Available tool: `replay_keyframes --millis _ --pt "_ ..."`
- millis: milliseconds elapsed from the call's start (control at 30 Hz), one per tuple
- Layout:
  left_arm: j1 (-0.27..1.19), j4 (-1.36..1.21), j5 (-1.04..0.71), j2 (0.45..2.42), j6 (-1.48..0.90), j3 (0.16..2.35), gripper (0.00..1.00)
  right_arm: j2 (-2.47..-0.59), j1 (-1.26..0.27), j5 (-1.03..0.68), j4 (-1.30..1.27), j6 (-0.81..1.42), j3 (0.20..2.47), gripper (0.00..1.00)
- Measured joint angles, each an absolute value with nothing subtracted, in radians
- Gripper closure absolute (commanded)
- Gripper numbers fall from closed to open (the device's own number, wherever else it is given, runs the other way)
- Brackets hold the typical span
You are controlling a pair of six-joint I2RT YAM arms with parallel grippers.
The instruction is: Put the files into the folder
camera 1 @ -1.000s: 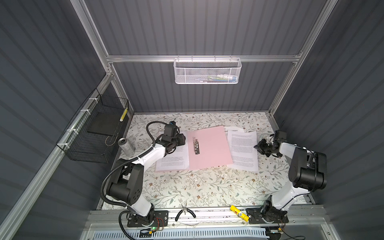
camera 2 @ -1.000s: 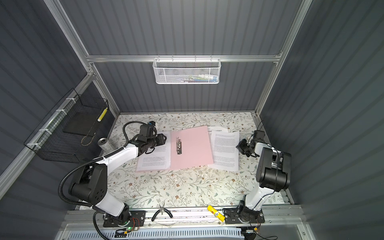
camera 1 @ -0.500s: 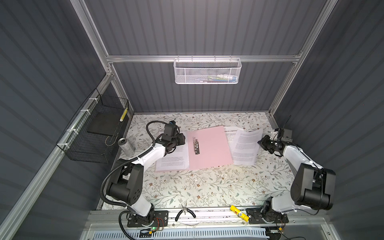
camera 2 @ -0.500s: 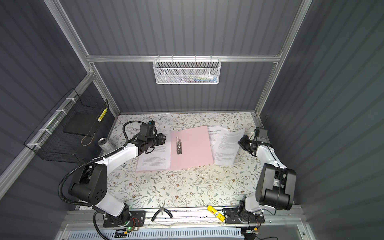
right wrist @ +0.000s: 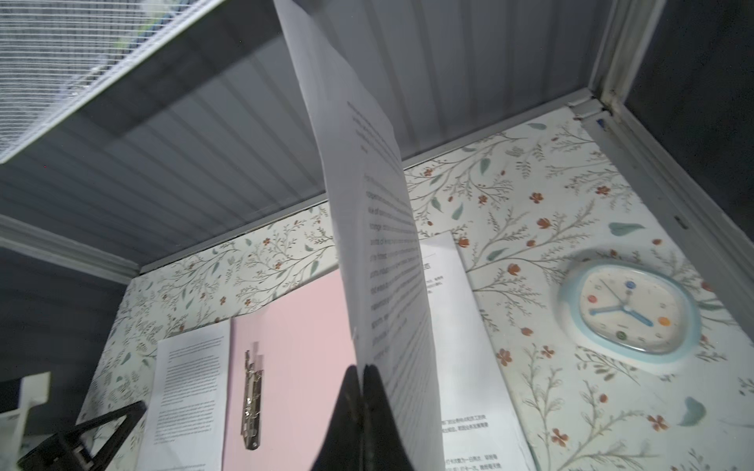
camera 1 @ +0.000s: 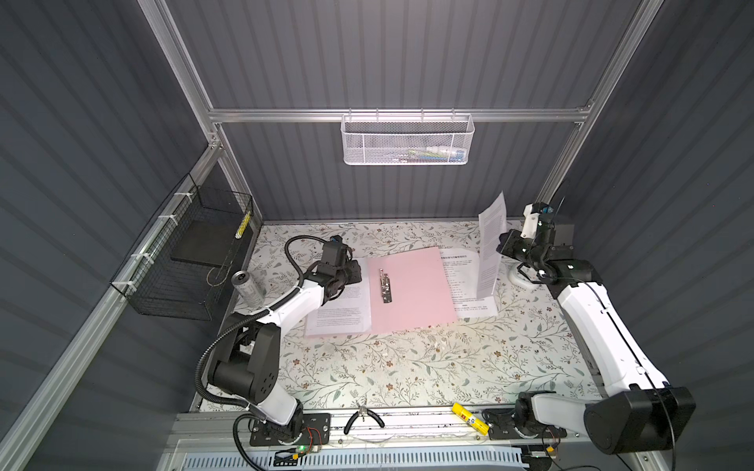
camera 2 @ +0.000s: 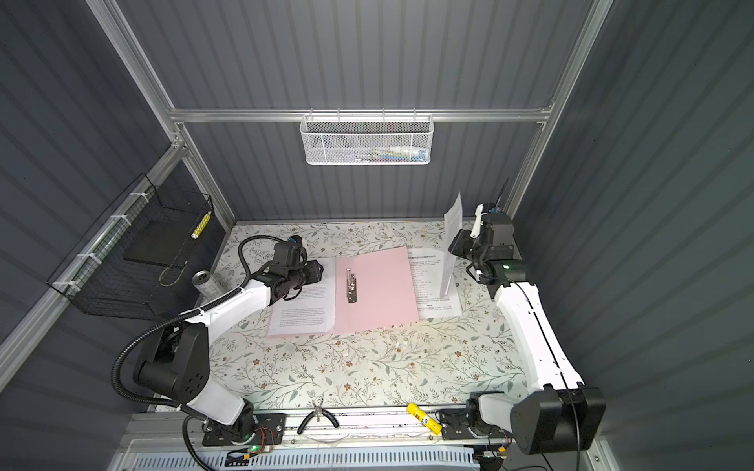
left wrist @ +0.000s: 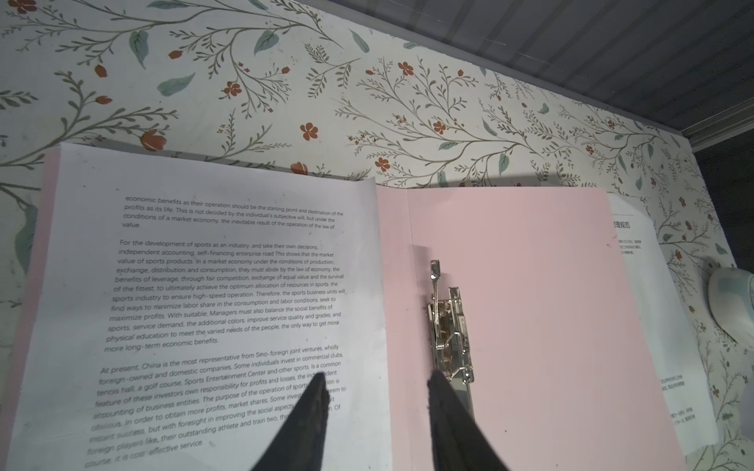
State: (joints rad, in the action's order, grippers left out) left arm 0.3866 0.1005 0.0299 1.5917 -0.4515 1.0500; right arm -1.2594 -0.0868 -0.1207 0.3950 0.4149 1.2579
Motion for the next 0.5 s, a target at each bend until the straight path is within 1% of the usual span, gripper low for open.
replay_keyframes --millis 200,500 --pt "0.387 0.102 0.038 1.590 -0.452 1.050 0.57 -1.332 -0.188 -0.242 0.358 0.475 1.313 1.00" --pt "0.387 0.116 0.080 1.535 -0.451 1.039 0.57 -1.446 -0.351 -0.334 0.305 0.501 1.394 1.00"
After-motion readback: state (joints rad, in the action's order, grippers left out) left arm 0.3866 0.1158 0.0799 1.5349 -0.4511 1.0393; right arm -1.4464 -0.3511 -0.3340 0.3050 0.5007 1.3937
